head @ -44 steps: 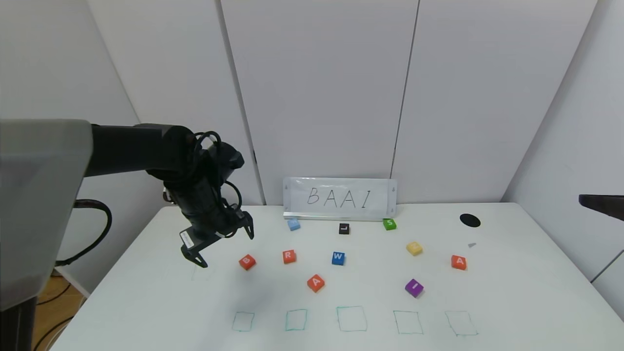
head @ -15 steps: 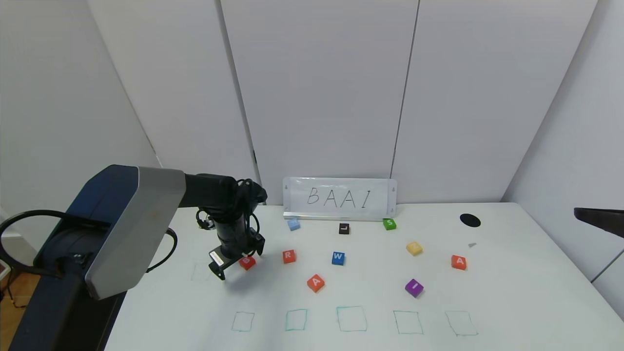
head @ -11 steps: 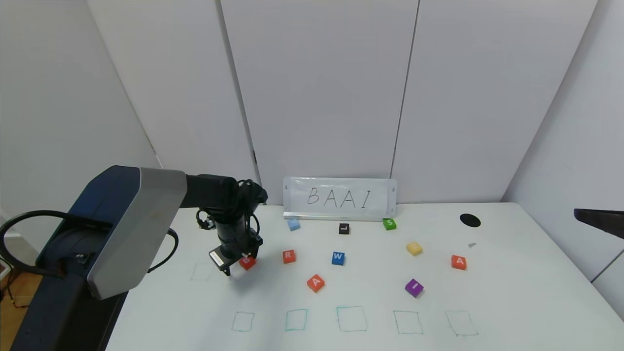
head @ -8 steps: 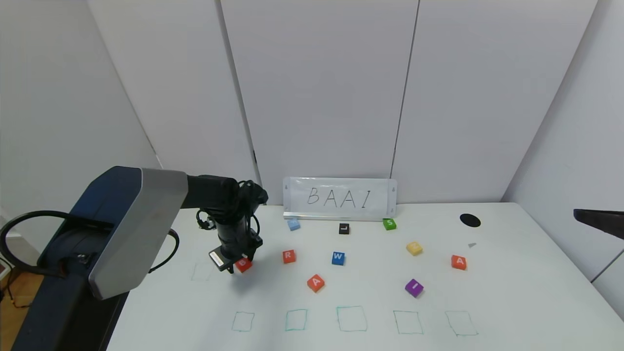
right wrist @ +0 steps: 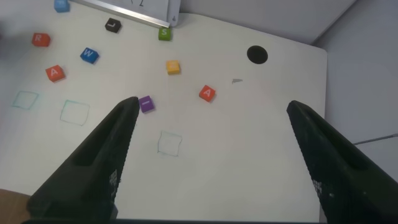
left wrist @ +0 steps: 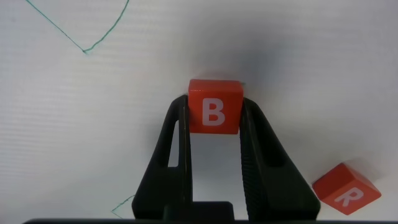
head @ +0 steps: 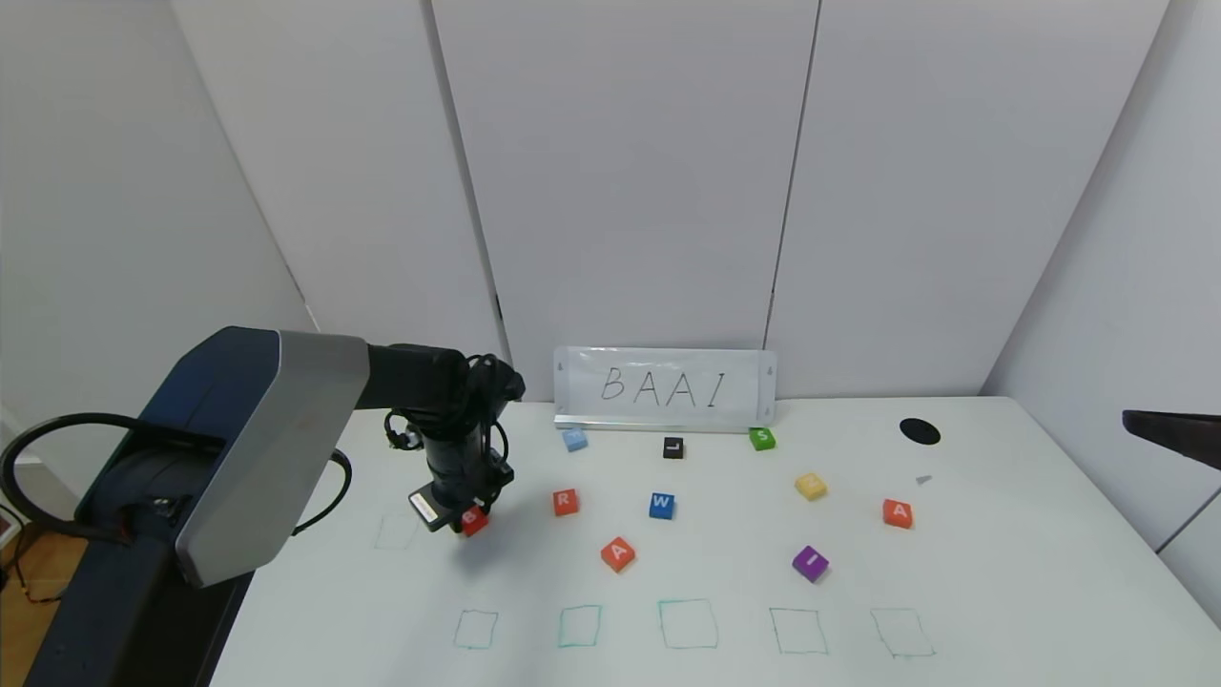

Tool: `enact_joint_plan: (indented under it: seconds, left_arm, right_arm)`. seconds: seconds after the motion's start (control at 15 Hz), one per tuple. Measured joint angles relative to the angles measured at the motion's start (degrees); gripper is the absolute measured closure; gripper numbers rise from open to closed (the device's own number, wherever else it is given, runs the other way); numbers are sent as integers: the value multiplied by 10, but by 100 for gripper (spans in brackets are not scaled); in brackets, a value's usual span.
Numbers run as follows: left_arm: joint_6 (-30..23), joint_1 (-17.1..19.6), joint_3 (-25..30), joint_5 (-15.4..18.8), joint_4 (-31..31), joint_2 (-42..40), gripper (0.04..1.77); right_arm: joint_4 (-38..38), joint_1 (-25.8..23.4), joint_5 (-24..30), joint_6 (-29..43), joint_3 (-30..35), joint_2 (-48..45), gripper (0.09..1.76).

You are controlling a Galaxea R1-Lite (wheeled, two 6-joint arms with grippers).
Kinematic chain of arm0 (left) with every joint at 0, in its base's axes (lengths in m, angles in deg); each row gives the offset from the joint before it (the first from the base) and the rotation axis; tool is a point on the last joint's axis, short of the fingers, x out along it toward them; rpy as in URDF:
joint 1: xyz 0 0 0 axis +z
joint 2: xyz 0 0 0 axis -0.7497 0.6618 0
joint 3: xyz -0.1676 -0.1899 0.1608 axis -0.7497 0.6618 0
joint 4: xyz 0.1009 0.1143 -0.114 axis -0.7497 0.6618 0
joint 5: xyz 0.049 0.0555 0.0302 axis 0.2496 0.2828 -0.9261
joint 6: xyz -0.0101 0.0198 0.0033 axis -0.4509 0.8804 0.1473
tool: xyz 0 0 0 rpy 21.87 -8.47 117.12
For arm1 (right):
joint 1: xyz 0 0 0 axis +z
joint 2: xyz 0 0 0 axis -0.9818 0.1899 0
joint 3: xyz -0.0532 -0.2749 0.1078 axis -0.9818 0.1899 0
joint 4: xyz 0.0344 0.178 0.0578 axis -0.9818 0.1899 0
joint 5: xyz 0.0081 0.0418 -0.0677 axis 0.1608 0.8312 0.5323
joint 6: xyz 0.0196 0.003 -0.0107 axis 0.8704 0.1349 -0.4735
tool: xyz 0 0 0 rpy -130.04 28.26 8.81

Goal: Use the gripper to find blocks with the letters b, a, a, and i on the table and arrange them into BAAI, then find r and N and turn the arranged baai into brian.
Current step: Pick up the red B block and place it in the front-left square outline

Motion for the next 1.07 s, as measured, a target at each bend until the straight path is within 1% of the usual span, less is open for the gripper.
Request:
enact_joint_plan:
  seconds: [0.33, 0.4, 0.53, 0.67, 0.8, 0.93, 1.07]
  left_arm:
    - [8, -2, -7, -1, 8, -10, 130]
    - [24, -2, -5, 1, 13, -18, 130]
    - [76, -4, 20, 15, 18, -41, 130]
    - [133, -4, 64, 44, 15, -77, 130]
    - [197, -5, 129, 67, -3, -119, 130]
    - [259, -9, 208, 74, -58, -161, 130]
    - [331, -15, 300, 76, -130, -200, 130]
  right_arm:
    - [0, 0, 0, 0, 1, 0, 14]
    - [0, 2, 0, 0, 1, 0, 14]
    - [0, 5, 0, 0, 2, 0, 14]
    - [0, 8, -1, -1, 3, 0, 14]
    - [0, 10, -1, -1, 3, -1, 14]
    - [0, 11, -7, 0, 4, -1, 14]
    - [0, 20, -23, -1, 5, -1, 14]
